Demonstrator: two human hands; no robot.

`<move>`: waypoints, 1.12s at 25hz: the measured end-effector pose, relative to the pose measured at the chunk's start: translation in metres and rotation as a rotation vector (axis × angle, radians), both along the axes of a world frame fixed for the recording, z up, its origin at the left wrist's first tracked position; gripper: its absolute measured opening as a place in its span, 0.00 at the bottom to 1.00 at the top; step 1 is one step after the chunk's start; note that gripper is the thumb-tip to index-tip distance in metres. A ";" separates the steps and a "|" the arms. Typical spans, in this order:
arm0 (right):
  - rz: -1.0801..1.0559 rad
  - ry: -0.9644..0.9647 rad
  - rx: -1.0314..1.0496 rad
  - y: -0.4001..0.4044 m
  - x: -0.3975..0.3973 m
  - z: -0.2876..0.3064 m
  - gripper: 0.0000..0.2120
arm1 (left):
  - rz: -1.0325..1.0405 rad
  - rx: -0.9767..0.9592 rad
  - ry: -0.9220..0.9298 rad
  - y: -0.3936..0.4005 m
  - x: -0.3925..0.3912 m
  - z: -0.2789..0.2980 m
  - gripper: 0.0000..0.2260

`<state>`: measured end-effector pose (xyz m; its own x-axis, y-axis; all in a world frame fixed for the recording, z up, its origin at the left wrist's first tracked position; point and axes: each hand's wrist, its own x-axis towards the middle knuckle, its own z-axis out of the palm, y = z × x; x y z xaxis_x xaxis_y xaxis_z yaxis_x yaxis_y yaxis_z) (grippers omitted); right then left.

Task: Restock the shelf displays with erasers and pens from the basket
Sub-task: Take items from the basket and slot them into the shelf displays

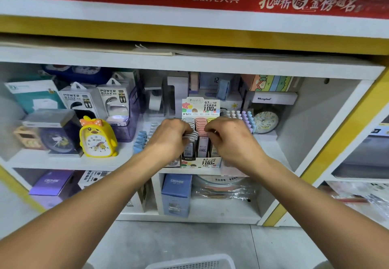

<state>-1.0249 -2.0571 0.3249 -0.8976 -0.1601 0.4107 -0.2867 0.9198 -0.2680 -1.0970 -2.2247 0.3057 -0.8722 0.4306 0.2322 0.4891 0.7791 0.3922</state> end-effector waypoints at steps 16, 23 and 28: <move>0.003 -0.846 -0.085 -0.066 0.091 -0.152 0.09 | -0.183 -0.435 -0.386 -0.048 0.104 -0.130 0.14; 0.049 -1.189 0.291 -0.063 0.138 -0.319 0.13 | -0.351 -0.716 -0.821 -0.056 0.165 -0.285 0.09; -0.068 -1.279 0.345 -0.041 0.183 -0.382 0.18 | -0.340 -0.756 -0.782 -0.058 0.206 -0.366 0.27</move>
